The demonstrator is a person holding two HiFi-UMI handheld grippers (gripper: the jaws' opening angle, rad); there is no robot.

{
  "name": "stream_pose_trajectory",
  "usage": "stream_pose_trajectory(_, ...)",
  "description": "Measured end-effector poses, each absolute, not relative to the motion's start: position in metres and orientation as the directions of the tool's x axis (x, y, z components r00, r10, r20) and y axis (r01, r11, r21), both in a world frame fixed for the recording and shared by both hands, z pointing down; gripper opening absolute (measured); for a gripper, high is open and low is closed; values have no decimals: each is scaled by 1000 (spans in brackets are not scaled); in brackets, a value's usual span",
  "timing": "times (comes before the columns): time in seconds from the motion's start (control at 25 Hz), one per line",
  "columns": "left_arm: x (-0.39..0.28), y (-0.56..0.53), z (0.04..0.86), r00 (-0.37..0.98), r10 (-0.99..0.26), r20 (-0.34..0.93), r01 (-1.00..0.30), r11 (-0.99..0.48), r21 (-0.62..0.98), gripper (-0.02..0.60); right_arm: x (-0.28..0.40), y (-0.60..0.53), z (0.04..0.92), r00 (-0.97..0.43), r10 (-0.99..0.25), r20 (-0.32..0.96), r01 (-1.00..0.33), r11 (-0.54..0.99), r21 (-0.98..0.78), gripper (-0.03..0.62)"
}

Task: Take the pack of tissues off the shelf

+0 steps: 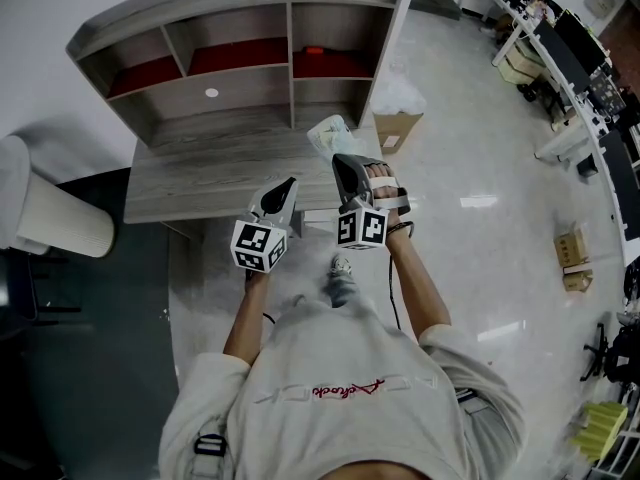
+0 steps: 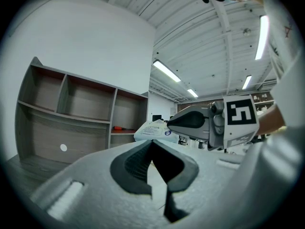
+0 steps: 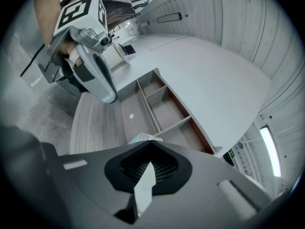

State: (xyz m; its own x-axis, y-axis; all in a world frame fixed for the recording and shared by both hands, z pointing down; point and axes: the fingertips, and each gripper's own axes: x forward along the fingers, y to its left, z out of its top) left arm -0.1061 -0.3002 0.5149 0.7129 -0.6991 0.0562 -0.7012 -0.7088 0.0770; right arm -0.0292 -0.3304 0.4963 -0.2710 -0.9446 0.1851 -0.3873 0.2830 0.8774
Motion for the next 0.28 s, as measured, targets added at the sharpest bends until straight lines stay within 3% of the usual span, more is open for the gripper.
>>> stream_pose_trajectory(0.28, -103, -299, 512, 717, -695, 53, -697, -713, 73, 0, -31, -329, 496, -272, -944, 185, -388, 283, 877, 8)
